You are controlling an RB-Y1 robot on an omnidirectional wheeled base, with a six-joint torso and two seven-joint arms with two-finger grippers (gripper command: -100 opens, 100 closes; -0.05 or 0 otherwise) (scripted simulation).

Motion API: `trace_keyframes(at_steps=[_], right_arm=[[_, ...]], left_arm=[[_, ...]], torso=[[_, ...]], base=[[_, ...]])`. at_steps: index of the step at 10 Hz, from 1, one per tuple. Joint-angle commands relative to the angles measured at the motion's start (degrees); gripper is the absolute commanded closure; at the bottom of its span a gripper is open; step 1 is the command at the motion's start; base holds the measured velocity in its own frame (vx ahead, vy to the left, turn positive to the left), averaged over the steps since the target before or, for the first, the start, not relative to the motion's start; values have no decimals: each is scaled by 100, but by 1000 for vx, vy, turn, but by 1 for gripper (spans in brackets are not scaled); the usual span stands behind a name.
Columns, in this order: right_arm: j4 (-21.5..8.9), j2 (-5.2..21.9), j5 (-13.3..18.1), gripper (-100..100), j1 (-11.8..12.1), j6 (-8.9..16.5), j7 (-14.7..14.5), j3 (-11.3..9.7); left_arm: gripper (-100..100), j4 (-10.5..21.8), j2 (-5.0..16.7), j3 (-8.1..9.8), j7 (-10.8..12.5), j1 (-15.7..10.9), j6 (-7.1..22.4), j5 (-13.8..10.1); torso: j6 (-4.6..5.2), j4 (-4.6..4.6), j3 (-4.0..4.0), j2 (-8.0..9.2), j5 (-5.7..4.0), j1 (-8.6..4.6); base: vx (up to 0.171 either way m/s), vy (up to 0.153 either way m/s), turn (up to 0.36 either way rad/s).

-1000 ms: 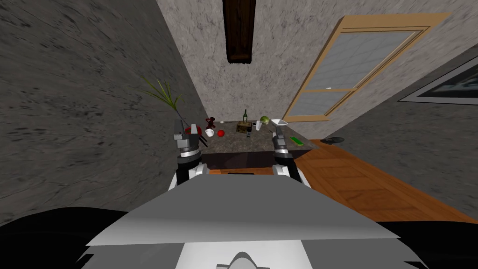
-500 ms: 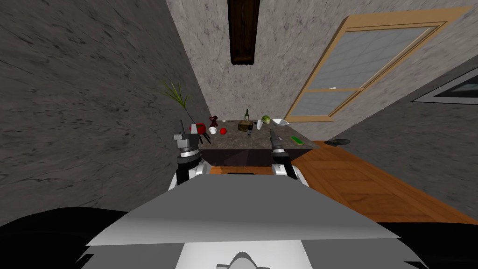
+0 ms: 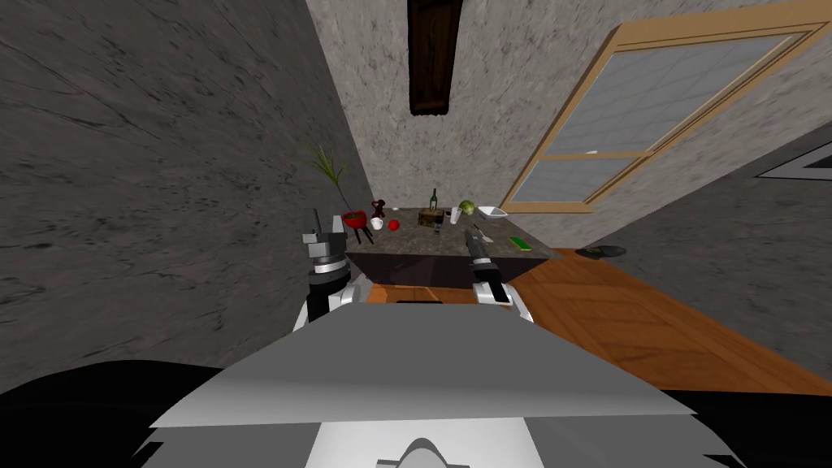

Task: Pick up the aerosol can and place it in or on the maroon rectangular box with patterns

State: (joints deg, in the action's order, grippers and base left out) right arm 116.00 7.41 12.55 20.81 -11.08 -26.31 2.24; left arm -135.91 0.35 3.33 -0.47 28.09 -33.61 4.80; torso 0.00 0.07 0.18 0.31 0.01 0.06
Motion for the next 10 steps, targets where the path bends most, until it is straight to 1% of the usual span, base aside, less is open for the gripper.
trace_keyframes(at_steps=[1,5,6,10], right_arm=[[-152,-25,96,-100,-62,-14,-161,27],[-750,-30,604,-100,-400,107,-810,285],[-750,-30,604,-100,-400,107,-851,285],[-1364,-37,1062,-100,-772,119,-1505,595]], left_arm=[[0,0,0,0,0,0,0,0],[0,0,0,0,0,1,0,0],[0,0,0,0,0,1,0,0],[0,0,0,0,0,1,0,0]], torso=[[0,0,0,0,0,0],[0,-4,-12,-21,0,1],[0,-5,-12,-22,1,3],[0,-7,-19,-34,2,8]], base=[[-51,22,26],[-34,29,96],[-20,28,26],[-1,43,98]])
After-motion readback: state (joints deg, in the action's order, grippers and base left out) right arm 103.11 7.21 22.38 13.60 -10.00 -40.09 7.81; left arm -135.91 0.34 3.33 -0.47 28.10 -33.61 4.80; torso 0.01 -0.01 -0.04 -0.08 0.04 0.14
